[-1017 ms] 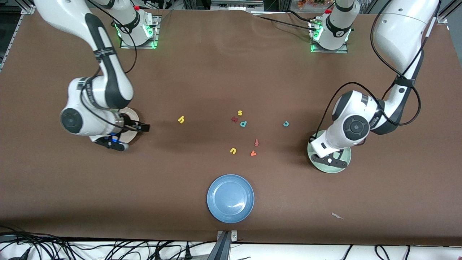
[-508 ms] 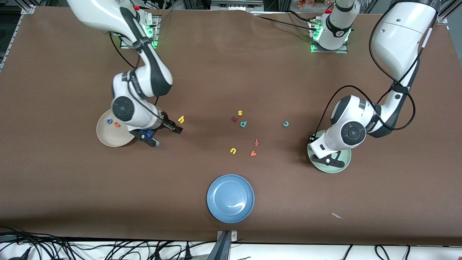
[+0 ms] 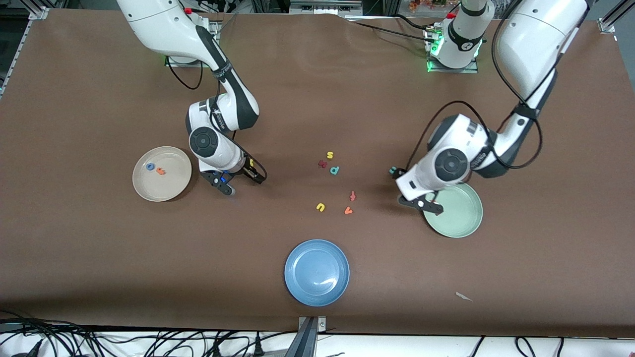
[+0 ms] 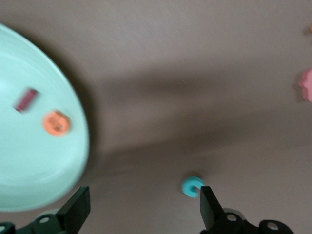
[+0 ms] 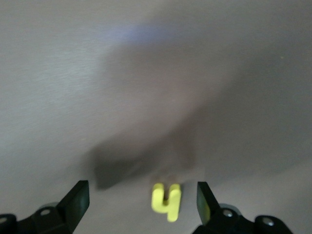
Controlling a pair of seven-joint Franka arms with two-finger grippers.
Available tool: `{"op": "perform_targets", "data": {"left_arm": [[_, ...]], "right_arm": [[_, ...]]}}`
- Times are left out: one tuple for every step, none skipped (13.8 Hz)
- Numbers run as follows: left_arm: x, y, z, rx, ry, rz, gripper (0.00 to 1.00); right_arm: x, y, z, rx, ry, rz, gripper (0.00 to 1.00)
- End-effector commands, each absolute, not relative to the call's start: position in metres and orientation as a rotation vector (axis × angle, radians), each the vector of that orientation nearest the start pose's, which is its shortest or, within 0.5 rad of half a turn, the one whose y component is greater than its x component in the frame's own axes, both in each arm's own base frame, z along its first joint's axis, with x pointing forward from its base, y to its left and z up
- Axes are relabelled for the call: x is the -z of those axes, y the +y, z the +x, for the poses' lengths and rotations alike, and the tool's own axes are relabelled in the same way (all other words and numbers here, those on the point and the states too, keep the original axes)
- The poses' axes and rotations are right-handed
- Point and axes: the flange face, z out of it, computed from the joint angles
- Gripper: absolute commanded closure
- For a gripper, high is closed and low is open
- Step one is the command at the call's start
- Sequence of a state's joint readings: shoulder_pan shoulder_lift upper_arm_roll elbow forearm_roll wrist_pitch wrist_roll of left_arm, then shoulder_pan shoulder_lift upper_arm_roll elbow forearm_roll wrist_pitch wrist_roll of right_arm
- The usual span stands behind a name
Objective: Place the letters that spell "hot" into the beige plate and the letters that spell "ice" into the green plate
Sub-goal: 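Grasp the teal c with the left gripper while the right gripper reaches the 4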
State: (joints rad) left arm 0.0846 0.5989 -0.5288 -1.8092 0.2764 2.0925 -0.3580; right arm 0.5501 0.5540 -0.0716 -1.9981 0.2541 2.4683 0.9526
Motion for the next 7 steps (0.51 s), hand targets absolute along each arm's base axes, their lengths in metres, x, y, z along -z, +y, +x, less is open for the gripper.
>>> {"op": "perform_targets", "data": {"left_arm": [[-0.207, -0.243, 0.542, -0.295, 0.242, -3.108, 0.03], [-0.197, -0.246, 0.534, -0.262, 0.207, -3.136, 0.05], [-0.192, -0.247, 0.53, -0.257, 0.166, -3.146, 0.07], [-0.189, -0.253, 0.526, -0.263, 0.126, -3.145, 0.09], [-0.188, -0.262, 0.521, -0.263, 0.113, -3.14, 0.11], [-0.188, -0.273, 0.516, -0.254, 0.106, -3.134, 0.2], [-0.186, -0.276, 0.514, -0.256, 0.083, -3.131, 0.26]], "right_arm": [[-0.176, 0.264, 0.505, -0.166, 1.074, -2.9, 0.02], [-0.18, 0.264, 0.502, -0.161, 1.071, -2.896, 0.04], [-0.181, 0.264, 0.499, -0.164, 1.07, -2.897, 0.06], [-0.182, 0.264, 0.499, -0.164, 1.075, -2.893, 0.08], [-0.183, 0.267, 0.498, -0.166, 1.093, -2.885, 0.08], [-0.184, 0.273, 0.494, -0.172, 1.089, -2.882, 0.08], [-0.185, 0.275, 0.493, -0.172, 1.084, -2.882, 0.08]]}}
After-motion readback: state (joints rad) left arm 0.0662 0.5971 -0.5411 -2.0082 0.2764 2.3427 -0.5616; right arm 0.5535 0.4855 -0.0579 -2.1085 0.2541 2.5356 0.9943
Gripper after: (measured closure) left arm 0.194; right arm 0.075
